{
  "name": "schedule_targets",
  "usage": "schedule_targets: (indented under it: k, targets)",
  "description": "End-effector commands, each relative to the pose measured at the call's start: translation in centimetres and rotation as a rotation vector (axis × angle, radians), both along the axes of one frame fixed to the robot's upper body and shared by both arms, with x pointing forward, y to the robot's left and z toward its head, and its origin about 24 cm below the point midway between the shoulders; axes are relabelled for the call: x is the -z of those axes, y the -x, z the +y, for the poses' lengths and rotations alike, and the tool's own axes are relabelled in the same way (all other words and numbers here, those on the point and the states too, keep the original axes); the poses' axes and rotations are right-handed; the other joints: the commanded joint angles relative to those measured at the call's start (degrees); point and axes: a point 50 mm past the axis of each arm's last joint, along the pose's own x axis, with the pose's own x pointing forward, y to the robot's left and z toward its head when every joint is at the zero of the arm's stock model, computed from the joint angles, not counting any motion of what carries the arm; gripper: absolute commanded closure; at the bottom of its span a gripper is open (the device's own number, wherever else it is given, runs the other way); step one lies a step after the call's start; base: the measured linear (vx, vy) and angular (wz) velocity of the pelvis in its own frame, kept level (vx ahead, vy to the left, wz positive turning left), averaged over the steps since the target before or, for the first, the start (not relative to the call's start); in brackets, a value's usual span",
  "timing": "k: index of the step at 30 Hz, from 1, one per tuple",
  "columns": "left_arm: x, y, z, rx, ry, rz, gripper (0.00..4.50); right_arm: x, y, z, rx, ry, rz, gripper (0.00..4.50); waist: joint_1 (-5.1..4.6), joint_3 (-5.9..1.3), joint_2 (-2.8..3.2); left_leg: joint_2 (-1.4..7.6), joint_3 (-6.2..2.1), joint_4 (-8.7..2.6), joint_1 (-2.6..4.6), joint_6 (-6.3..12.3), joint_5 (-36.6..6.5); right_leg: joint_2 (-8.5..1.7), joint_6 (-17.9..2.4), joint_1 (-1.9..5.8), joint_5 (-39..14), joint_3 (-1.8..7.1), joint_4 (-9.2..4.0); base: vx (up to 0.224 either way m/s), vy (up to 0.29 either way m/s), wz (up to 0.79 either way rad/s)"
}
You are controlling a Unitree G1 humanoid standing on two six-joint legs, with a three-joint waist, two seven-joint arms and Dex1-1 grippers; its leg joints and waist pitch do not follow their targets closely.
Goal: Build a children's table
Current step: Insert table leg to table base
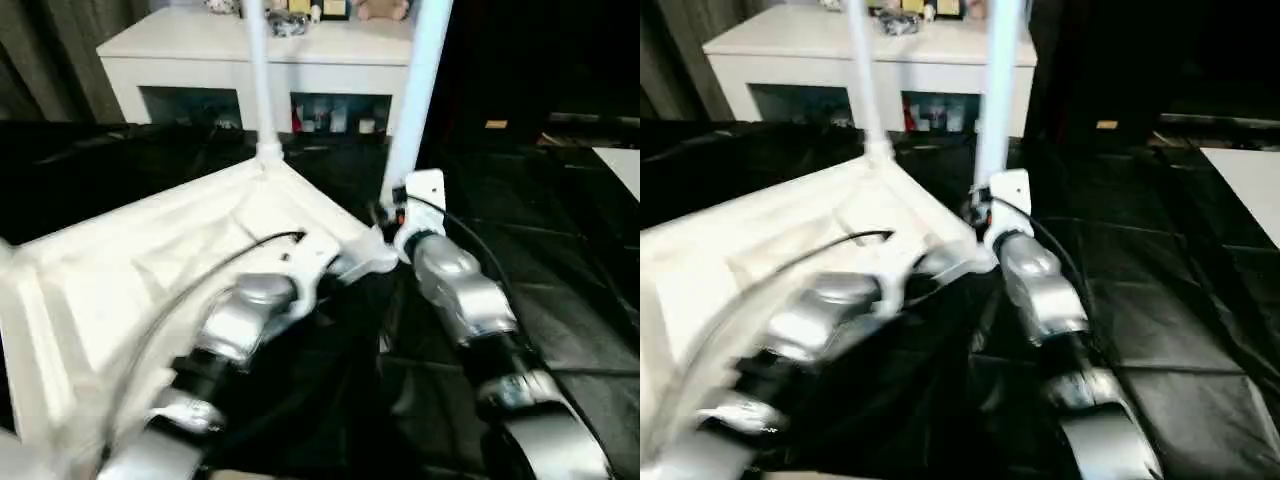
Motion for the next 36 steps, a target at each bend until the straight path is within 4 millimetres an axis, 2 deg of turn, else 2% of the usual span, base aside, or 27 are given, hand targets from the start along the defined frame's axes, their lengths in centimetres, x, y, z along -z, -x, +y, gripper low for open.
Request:
schedule_targets:
  k: [1,3,5,7,9,10,11,12,13,14,18,19,20,21,22,23,24,25,26,27,28,30,31,32,34,35,36]
  targets:
    - [-1.7,-0.1,-2.5,0.019,0.076,-0.058,4.50,6.3,2.2,-0.6,0.077,0.052,0.278,2.68,-0.11,-1.90,-0.42,3.59,-1.83,-5.98,0.01,0.21,-21.7,-4.31,-9.9,0.87,-24.9,1.76,-4.93,0.000,0.000,0.00]
    - [-1.9,-0.1,-2.6,0.012,0.074,-0.060,4.50,6.3,2.1,-0.5,0.081,0.055,0.275,2.69,0.25,-1.86,-0.73,3.63,-1.55,-6.04,-0.23,0.99,-20.6,-4.33,-10.4,1.02,-22.1,1.91,-4.85,0.000,0.000,0.00]
    - [-2.0,-0.1,-2.3,0.011,0.041,-0.074,4.50,6.1,1.8,-0.2,0.078,0.052,0.262,2.69,0.24,-1.89,-0.63,3.73,-1.68,-6.18,-0.61,1.24,-20.2,-4.45,-10.5,1.31,-22.2,1.88,-4.57,0.000,0.000,0.00]
    - [-1.8,-0.2,-1.7,0.001,0.016,-0.084,4.50,5.9,1.7,-0.1,0.075,0.039,0.248,2.69,0.44,-2.04,-0.61,3.77,-1.51,-6.12,-0.36,1.28,-19.4,-4.46,-10.6,1.16,-20.7,1.99,-4.63,0.000,0.000,0.00]
    - [-1.6,-0.4,-1.0,-0.013,-0.007,-0.088,4.50,5.5,1.4,0.3,0.056,-0.037,0.216,2.69,0.42,-2.05,-0.50,3.78,-1.54,-6.23,-0.55,1.43,-19.0,-4.49,-11.1,1.42,-19.4,1.98,-4.45,0.000,0.000,0.00]
    - [-1.4,-0.5,-0.5,-0.020,-0.024,-0.094,4.50,4.8,1.1,0.8,0.002,-0.135,0.172,2.34,0.34,-2.14,-0.61,3.84,-1.46,-6.21,-0.60,1.75,-19.4,-4.57,-11.4,1.43,-19.2,1.96,-4.49,0.000,0.000,0.00]
    - [-1.4,-0.5,-0.4,-0.022,-0.030,-0.097,4.50,4.5,1.0,0.9,-0.018,-0.171,0.154,2.34,0.42,-2.15,-0.67,3.90,-1.46,-6.23,-0.63,2.10,-19.2,-4.58,-11.7,1.58,-18.8,1.95,-4.46,0.000,0.000,0.00]
    - [-1.3,-0.6,0.1,-0.020,-0.050,-0.107,4.50,3.8,0.8,0.8,-0.032,-0.170,0.100,2.34,0.43,-2.11,-0.71,3.93,-1.45,-6.25,-0.70,2.20,-18.8,-4.57,-11.8,1.65,-18.5,1.96,-4.46,0.000,0.000,0.00]
    - [-1.2,-0.7,0.9,-0.013,-0.089,-0.131,4.50,2.8,0.6,0.6,-0.045,-0.171,0.027,1.96,0.53,-2.19,-0.53,3.98,-1.46,-6.31,-0.80,2.43,-17.8,-4.61,-12.0,1.75,-17.6,1.91,-4.47,0.000,0.000,0.00]
    - [-1.1,-0.7,1.1,-0.005,-0.099,-0.137,4.50,2.5,0.5,0.5,-0.051,-0.172,0.007,1.96,0.58,-2.29,-0.65,4.00,-1.40,-6.21,-0.79,2.60,-17.0,-4.65,-12.1,1.77,-16.9,1.94,-4.44,0.000,0.000,0.00]
    - [-1.2,-0.7,2.2,0.045,-0.140,-0.176,4.50,0.8,0.5,-0.1,-0.103,-0.216,-0.091,1.65,1.06,-2.81,-0.72,4.03,-1.06,-5.69,-1.12,5.18,-9.8,-4.83,-14.6,2.54,-10.4,1.90,-3.79,0.000,0.000,0.00]
    - [-1.4,-0.5,3.2,0.105,-0.168,-0.192,4.50,-0.6,1.1,-0.9,-0.202,-0.224,-0.178,1.55,1.15,-3.06,-0.60,4.20,-0.93,-5.33,-1.12,6.54,-5.8,-4.87,-16.2,2.75,-5.2,1.75,-3.04,0.000,0.000,0.00]
    - [-1.4,-0.5,3.2,0.105,-0.168,-0.192,4.50,-0.6,1.1,-0.9,-0.202,-0.224,-0.178,1.44,1.48,-3.04,-0.52,4.12,-0.85,-5.12,-1.23,7.76,-3.8,-4.76,-16.5,2.99,-2.7,1.62,-2.89,0.066,-0.034,0.05]
    - [-1.5,-0.5,3.5,0.137,-0.178,-0.202,4.50,-1.1,1.4,-1.1,-0.252,-0.217,-0.208,1.35,1.72,-3.50,-0.24,4.35,-0.68,-4.55,-1.12,9.65,1.2,-4.85,-17.8,2.98,4.1,1.48,-1.77,0.050,-0.021,0.03]
    - [-1.5,-0.3,4.0,0.163,-0.191,-0.200,4.50,-1.4,2.0,-1.4,-0.320,-0.205,-0.220,1.23,2.02,-3.75,0.13,4.13,-0.46,-3.92,-1.07,12.00,6.1,-4.65,-19.0,2.91,10.9,1.25,-0.95,0.079,-0.025,0.02]
    - [-1.7,-0.1,4.4,0.212,-0.191,-0.203,4.50,-1.5,2.6,-1.8,-0.390,-0.192,-0.222,1.14,2.43,-3.68,0.08,4.15,-0.38,-3.67,-1.07,14.27,8.6,-4.55,-19.7,2.93,14.9,1.06,-0.65,0.068,-0.028,0.03]
    - [-1.7,-0.1,4.4,0.212,-0.191,-0.202,4.50,-1.5,2.7,-1.9,-0.392,-0.191,-0.222,1.08,2.78,-3.64,0.03,4.28,-0.34,-3.61,-1.05,14.98,9.0,-4.61,-19.7,2.90,15.6,1.02,-0.61,0.068,-0.028,0.03]
    - [-1.8,0.0,5.3,0.239,-0.206,-0.189,4.50,-1.5,3.8,-2.9,-0.475,-0.169,-0.206,1.04,2.85,-3.58,-0.08,4.28,-0.18,-3.57,-1.05,15.48,8.8,-4.68,-20.1,2.84,15.7,1.05,-0.52,0.000,0.000,0.00]
    - [-1.9,0.1,5.5,0.259,-0.207,-0.192,4.50,-1.5,4.1,-3.4,-0.487,-0.160,-0.201,0.96,3.22,-3.45,0.26,4.35,-0.26,-3.60,-0.99,15.53,8.3,-4.68,-20.0,2.85,14.8,1.01,-0.61,0.000,0.000,0.00]
    - [-1.9,0.1,5.6,0.264,-0.207,-0.192,4.50,-1.5,4.2,-3.5,-0.489,-0.158,-0.200,0.86,3.58,-3.33,0.20,4.64,-0.23,-3.73,-0.89,15.11,6.7,-4.71,-19.5,2.75,12.0,0.99,-0.88,0.000,0.000,0.00]
    - [-2.1,0.1,6.0,0.277,-0.210,-0.191,4.50,-1.5,4.6,-4.4,-0.486,-0.150,-0.194,0.86,3.71,-3.18,0.52,4.82,-0.22,-3.99,-0.74,13.72,5.0,-4.61,-19.5,2.57,8.2,0.92,-1.13,0.000,0.000,0.00]
    - [-2.2,0.1,6.2,0.284,-0.210,-0.193,4.50,-1.5,4.8,-4.9,-0.476,-0.153,-0.190,0.67,3.72,-2.90,0.35,4.99,0.03,-4.35,-0.54,10.93,1.1,-4.42,-19.1,2.46,2.4,0.90,-1.63,0.000,0.000,0.00]
    - [-2.2,0.0,6.3,0.287,-0.212,-0.196,4.50,-1.6,4.9,-5.2,-0.476,-0.164,-0.191,0.67,3.80,-2.78,0.60,5.04,0.10,-4.54,-0.44,8.96,-1.0,-4.40,-18.8,2.36,-0.2,0.94,-1.82,0.000,0.000,0.00]
    - [-2.3,0.0,6.4,0.293,-0.215,-0.198,4.50,-1.6,5.1,-5.2,-0.479,-0.182,-0.189,0.92,3.79,-2.69,0.43,4.96,0.21,-4.62,-0.45,7.57,-2.9,-4.36,-18.2,2.44,-1.5,1.10,-2.04,0.000,0.000,0.00]
    - [-2.2,0.1,6.3,0.306,-0.213,-0.196,4.50,-1.6,5.5,-5.1,-0.495,-0.185,-0.189,0.99,3.70,-2.58,0.41,4.87,0.19,-4.83,-0.57,5.99,-4.6,-4.34,-17.6,2.45,-3.2,1.15,-2.15,0.000,0.000,0.00]
    - [-2.1,0.3,6.3,0.317,-0.212,-0.193,4.50,-1.5,5.9,-4.8,-0.514,-0.178,-0.184,1.04,3.68,-2.59,0.23,4.81,0.24,-4.88,-0.53,5.34,-5.3,-4.36,-17.2,2.43,-3.7,1.20,-2.24,0.000,0.000,0.00]
    - [-2.1,0.4,6.3,0.326,-0.211,-0.189,4.50,-1.4,6.2,-4.5,-0.530,-0.173,-0.178,1.21,3.77,-2.55,0.33,4.79,0.23,-4.92,-0.53,5.07,-5.4,-4.37,-16.9,2.44,-4.0,1.25,-2.31,0.000,0.000,0.00]
